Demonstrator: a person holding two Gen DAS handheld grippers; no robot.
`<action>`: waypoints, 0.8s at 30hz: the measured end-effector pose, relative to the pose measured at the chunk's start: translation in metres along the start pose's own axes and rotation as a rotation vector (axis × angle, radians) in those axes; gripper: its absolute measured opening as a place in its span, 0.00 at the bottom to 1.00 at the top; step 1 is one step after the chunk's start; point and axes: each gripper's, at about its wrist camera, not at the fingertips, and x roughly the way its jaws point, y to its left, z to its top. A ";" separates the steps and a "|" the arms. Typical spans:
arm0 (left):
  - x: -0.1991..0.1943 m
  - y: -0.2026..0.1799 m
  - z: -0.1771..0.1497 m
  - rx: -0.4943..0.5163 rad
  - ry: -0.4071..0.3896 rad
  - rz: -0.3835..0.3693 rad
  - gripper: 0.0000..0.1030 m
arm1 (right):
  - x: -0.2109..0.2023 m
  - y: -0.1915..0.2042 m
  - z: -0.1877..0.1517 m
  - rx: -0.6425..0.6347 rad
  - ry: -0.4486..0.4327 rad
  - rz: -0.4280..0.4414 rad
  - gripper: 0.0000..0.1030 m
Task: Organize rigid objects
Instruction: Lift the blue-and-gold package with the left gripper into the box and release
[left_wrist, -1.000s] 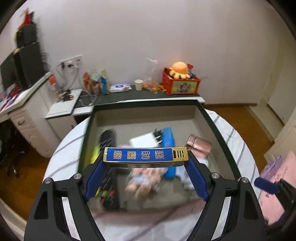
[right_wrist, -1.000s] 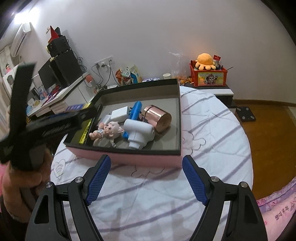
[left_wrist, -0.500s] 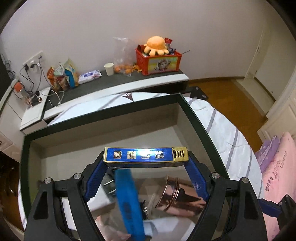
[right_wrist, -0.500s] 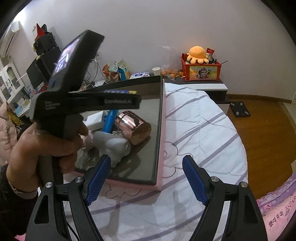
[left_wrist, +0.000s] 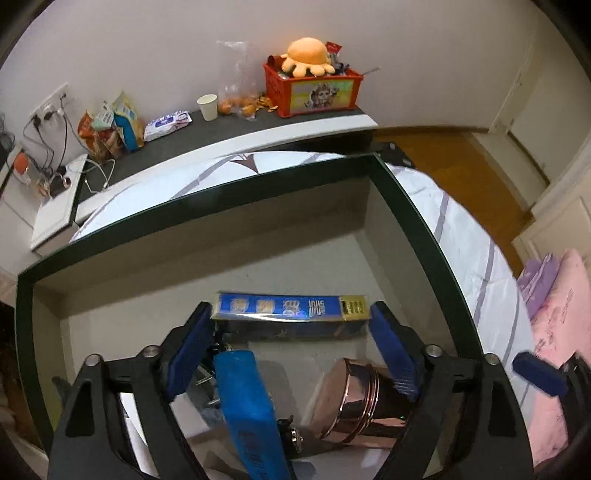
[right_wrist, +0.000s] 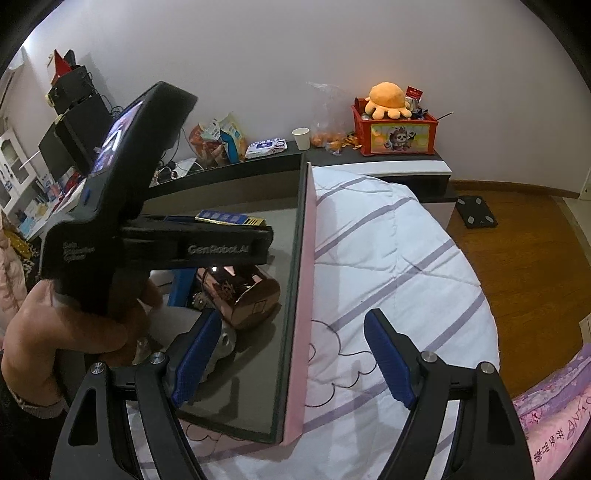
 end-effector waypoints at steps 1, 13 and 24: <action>0.000 -0.003 0.000 0.014 0.003 0.011 0.91 | 0.000 -0.001 0.000 0.003 -0.001 -0.001 0.79; -0.041 0.001 -0.020 -0.014 -0.064 0.051 1.00 | -0.022 0.004 -0.004 0.009 -0.038 -0.007 0.79; -0.152 0.001 -0.086 -0.039 -0.264 0.095 1.00 | -0.086 0.036 -0.029 -0.027 -0.138 -0.009 0.79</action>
